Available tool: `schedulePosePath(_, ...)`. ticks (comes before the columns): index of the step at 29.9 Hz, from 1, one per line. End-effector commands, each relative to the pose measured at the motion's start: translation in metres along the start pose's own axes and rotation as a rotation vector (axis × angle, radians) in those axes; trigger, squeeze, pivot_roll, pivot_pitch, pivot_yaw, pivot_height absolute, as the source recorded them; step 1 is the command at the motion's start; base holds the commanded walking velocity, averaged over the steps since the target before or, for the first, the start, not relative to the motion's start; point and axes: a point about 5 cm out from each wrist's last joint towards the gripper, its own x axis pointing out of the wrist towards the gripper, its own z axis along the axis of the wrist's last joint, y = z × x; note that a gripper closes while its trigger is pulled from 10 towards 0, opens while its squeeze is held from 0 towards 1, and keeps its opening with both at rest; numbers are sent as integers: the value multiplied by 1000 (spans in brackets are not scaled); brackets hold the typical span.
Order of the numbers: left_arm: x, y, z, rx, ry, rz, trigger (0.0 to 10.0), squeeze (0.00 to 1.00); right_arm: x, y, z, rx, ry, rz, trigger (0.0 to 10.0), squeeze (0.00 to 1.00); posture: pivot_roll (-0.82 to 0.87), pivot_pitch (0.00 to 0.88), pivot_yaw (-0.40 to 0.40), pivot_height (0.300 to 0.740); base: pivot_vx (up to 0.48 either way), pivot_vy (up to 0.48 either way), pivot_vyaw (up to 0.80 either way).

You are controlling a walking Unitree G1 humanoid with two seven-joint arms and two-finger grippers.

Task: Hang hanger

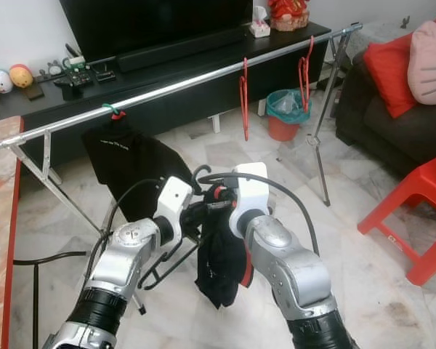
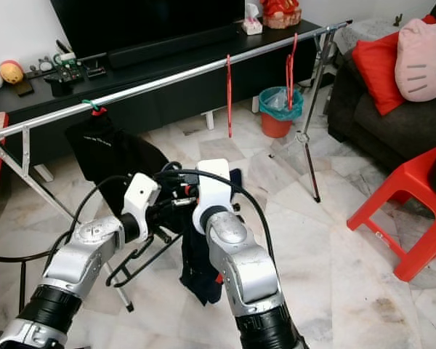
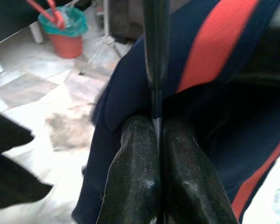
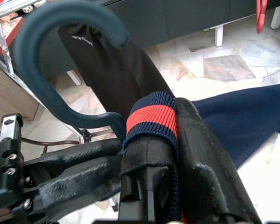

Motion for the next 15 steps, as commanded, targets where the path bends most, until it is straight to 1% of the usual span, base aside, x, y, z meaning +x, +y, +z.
schedulePosePath(1, -3, -3, 3, -15, -24, -33, 10000, 0, -3, 20, 8, 12, -31, 70, 10000, 0, -46, 26, 71, 740, 0, 0, 0)
schedulePosePath(4, 0, -3, 7, -44, -56, -13, 10000, 0, -4, 26, 8, -12, -30, 127, 10000, 0, -46, 25, 71, 740, 0, 0, 0)
schedulePosePath(6, 4, -2, 10, -59, -72, 19, 10000, 0, -7, 35, 8, -28, -26, 190, 10000, 0, -48, 24, 71, 740, 0, 0, 0)
schedulePosePath(7, 4, -2, 10, -59, -72, 19, 10000, 0, -7, 35, 8, -28, -26, 190, 10000, 0, -48, 24, 71, 740, 0, 0, 0)
schedulePosePath(10, 7, -5, 11, -53, -69, 17, 10000, 0, -10, 43, 6, -64, -8, 240, 10000, 0, -49, 24, 71, 740, 0, 0, 0)
schedulePosePath(14, 8, -5, 5, -25, -16, 37, 10000, 0, -13, 43, 2, -107, 17, 239, 10000, 0, -51, 27, 74, 740, 0, 0, 0)
schedulePosePath(15, 7, -2, 0, -15, 20, 58, 10000, 0, -14, 41, 3, -97, 7, 223, 10000, 0, -54, 31, 74, 740, 0, 0, 0)
